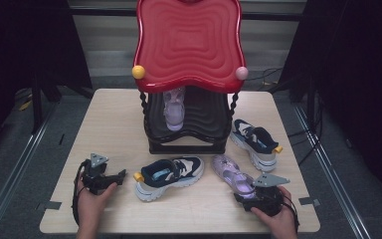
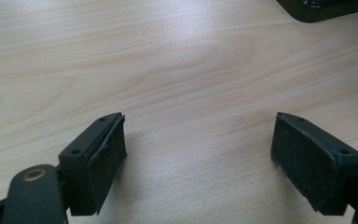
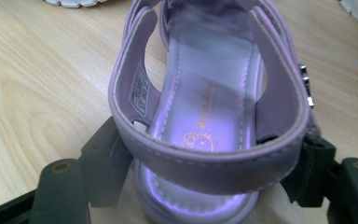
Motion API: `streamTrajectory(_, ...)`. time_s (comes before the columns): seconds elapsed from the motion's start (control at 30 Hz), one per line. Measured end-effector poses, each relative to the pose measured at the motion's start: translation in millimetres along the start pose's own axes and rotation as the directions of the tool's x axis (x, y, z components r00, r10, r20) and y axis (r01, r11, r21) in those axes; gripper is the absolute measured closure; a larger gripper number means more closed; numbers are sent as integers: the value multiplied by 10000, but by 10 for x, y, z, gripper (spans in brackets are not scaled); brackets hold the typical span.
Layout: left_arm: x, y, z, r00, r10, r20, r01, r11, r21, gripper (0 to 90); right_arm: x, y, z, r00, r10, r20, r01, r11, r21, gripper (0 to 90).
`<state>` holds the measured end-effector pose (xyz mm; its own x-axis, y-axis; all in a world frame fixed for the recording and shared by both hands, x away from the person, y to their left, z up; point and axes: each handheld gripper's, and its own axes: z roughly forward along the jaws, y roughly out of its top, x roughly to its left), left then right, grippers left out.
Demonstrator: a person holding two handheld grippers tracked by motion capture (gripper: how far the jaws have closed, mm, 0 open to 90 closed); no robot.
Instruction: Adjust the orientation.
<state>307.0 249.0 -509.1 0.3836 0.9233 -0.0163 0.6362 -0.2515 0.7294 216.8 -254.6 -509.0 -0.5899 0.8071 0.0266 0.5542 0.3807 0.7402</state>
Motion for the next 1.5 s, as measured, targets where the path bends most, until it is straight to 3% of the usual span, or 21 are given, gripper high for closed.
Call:
streamTrajectory(0.27,0,0,0,10000,-2,1,2,10000,2,175,-15,-13,-20,9996,210,197,-209,9998,-55,329)
streamTrajectory(0.5,0,0,0,10000,-7,-1,7,10000,0,175,-38,13,14,10000,62,32,-62,9999,85,237)
streamTrajectory(0.9,0,2,2,10000,1,-3,-1,10000,9,175,-44,19,18,10000,15,70,-15,10000,2,296)
streamTrajectory(1.2,-2,2,2,10000,-26,-3,26,10000,13,175,-148,-40,-51,9996,295,-42,-295,9996,48,149)
streamTrajectory(1.5,0,3,3,10000,-13,-17,13,10000,5,175,-146,63,78,9984,-348,-456,358,9991,214,146)
